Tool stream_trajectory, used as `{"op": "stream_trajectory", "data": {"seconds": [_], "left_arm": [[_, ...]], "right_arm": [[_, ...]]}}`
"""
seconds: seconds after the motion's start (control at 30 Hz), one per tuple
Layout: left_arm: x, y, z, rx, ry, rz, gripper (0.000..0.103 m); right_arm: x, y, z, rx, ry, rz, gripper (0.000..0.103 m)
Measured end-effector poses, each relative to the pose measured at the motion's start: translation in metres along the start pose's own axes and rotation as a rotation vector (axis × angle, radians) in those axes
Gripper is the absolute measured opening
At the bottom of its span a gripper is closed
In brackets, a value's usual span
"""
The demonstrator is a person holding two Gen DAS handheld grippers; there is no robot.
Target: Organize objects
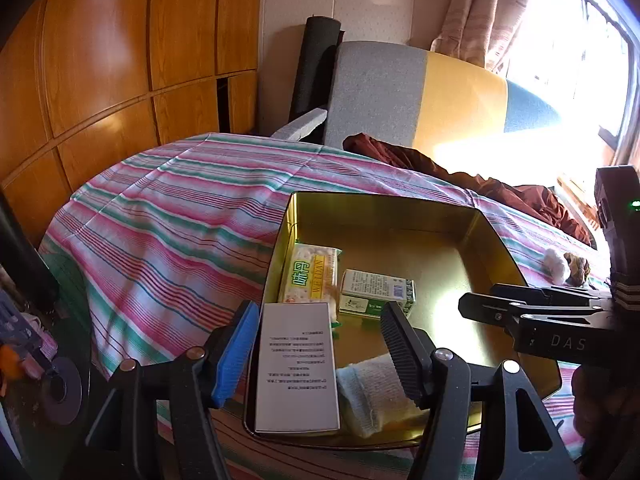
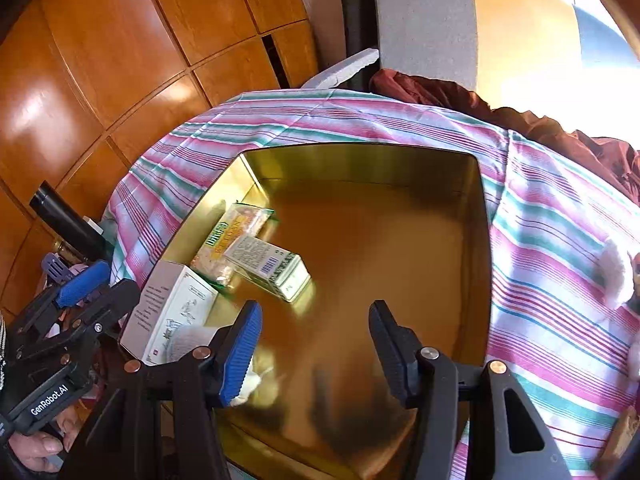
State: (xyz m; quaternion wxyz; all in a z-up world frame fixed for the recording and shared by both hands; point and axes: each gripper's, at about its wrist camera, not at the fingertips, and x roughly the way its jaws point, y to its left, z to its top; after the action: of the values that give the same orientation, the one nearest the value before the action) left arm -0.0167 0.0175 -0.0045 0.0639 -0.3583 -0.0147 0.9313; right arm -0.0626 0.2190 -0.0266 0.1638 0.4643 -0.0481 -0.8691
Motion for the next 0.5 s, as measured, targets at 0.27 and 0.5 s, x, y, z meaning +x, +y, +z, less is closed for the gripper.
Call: {"op": "stream_trajectory", "data": {"seconds": [0.27,0.5], "left_arm": [[-0.003,-0.027,-0.001,0.056,0.006,-0.037,0.066],[-0.006,-0.058,0.002,0.114,0.009,-0.091,0.07]], "right_arm": [[-0.033,-0.046,-0.017,0.037,-0.033,-0.114,0.075],[-0.068,-0.099,-0.03,0.089,-0.053,-0.236,0.084]]}}
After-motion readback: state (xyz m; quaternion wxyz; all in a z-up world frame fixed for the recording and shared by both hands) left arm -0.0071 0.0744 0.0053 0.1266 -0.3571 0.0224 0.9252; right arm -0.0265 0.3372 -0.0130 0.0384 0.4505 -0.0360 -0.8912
